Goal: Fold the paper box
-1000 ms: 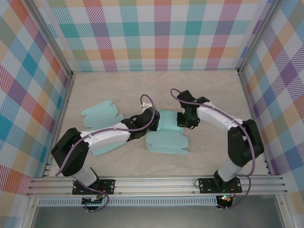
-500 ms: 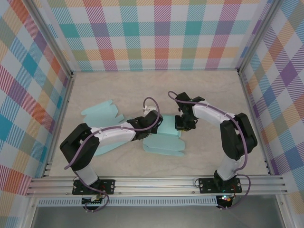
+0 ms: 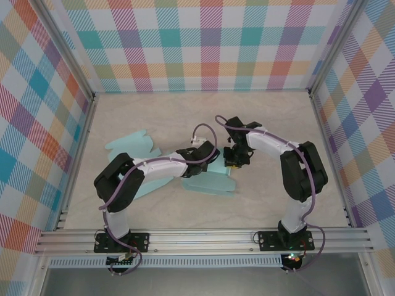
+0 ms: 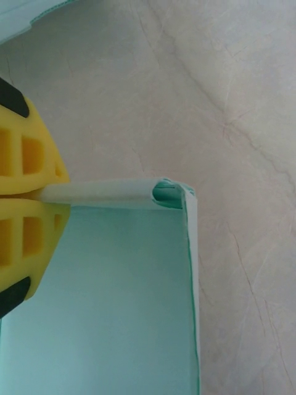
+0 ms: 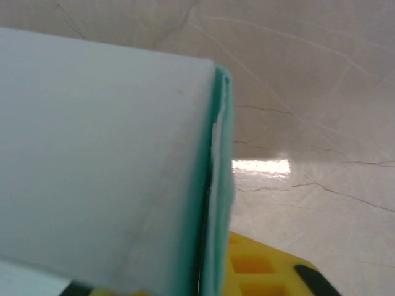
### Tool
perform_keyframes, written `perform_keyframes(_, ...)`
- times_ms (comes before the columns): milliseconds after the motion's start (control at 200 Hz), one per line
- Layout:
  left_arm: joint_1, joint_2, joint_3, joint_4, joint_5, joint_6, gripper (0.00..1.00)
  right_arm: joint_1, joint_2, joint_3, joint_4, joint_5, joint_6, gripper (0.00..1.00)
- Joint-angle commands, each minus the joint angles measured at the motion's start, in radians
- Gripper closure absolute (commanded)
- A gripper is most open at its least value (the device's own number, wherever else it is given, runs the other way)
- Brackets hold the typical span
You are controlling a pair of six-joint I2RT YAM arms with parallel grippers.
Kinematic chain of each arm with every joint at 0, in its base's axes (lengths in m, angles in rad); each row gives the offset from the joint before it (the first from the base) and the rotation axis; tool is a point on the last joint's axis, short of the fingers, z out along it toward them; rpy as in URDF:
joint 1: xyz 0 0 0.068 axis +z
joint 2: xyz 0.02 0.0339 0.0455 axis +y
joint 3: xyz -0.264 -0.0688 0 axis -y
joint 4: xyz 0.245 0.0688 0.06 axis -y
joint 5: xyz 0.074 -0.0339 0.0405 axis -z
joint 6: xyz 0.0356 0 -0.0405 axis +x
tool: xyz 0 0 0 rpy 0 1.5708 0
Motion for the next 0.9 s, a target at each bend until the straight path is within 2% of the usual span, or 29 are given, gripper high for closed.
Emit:
perform_keyframes(0,0.001,0.045,0.039,-0.139,-0.064,0.034,0.99,-0.016,0.005,0.043,-0.029,-0.048,-0.022,0.76)
perform_keyframes(240,0.041,0.115,0.127,-0.246,-0.029,0.115,1.00,-0.069,-0.061,0.059,-0.021,-0.111,-0.035,0.60)
perform_keyframes(445,0.068,0.192,0.217,-0.293,0.040,0.234,1.00,-0.127,-0.130,0.037,-0.075,0.014,-0.041,0.57)
perform_keyframes(580,0.075,0.270,0.293,-0.333,0.040,0.322,1.00,-0.166,-0.203,-0.008,-0.065,0.053,-0.039,0.54)
perform_keyframes(740,0.076,0.368,0.392,-0.397,-0.022,0.367,1.00,-0.167,-0.223,-0.033,-0.050,0.054,-0.024,0.54)
perform_keyframes(895,0.075,0.455,0.473,-0.479,-0.160,0.354,1.00,-0.167,-0.231,-0.080,0.018,0.021,0.010,0.52)
